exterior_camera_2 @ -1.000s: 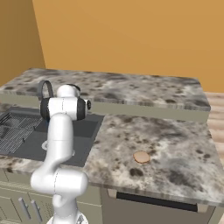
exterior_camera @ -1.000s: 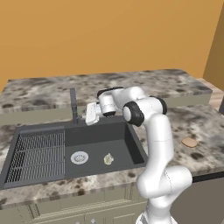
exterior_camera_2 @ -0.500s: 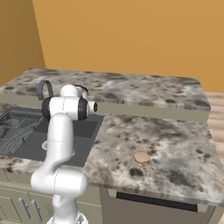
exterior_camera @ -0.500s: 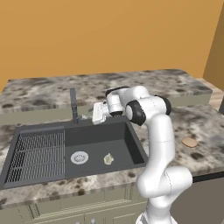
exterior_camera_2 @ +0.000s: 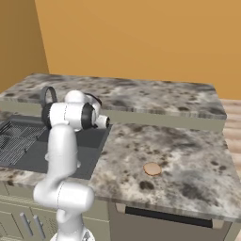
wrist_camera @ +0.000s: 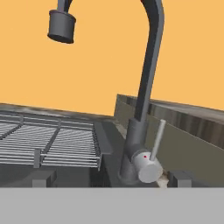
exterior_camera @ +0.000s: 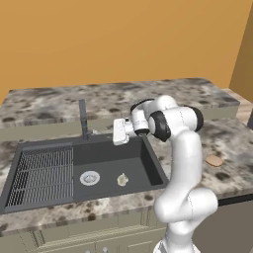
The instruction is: Turn on the sink faucet. Then move the garlic from the counter to the sink. Turn off the sink. Move the vegetable from the sink to the pot next to the stove. Finally move the pot to the center burner.
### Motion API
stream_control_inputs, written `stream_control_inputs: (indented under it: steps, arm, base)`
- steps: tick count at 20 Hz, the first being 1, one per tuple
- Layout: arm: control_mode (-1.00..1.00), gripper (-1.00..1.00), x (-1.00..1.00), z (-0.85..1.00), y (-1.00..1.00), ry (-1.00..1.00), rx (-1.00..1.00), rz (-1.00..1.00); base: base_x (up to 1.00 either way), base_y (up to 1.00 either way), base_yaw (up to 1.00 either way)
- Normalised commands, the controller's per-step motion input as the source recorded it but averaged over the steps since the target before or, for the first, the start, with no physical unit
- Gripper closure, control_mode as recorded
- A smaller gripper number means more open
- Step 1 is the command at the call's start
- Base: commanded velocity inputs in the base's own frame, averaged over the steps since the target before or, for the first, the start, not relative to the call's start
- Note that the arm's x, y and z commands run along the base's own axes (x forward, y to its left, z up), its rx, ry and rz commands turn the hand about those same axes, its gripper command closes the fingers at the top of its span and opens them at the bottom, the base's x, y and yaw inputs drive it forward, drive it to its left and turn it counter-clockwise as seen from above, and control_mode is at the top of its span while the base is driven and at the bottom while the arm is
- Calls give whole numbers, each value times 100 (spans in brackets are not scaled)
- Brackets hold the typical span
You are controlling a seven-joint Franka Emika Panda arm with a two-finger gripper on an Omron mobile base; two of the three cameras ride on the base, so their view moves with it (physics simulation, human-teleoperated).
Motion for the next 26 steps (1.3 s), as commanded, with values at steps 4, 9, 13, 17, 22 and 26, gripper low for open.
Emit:
stream_control_inputs:
  steps: [4, 9, 13, 17, 22, 26]
  arm:
    - [-100, -100, -49, 46, -3, 0, 5, -7]
    - [-100, -100, -23, 65, -9, -2, 0, -6]
    - [-100, -100, -17, 62, -17, 0, 0, -7]
    - [-100, -100, -15, 61, -23, 0, 0, -10]
    - [-100, -100, -8, 67, -28, 4, 0, -14]
    - [-100, -100, -4, 68, -25, 10, 0, -15]
  base:
    - [0, 0, 0]
    - [0, 0, 0]
    - [0, 0, 0]
    - [0, 0, 0]
    - [0, 0, 0]
    - [0, 0, 0]
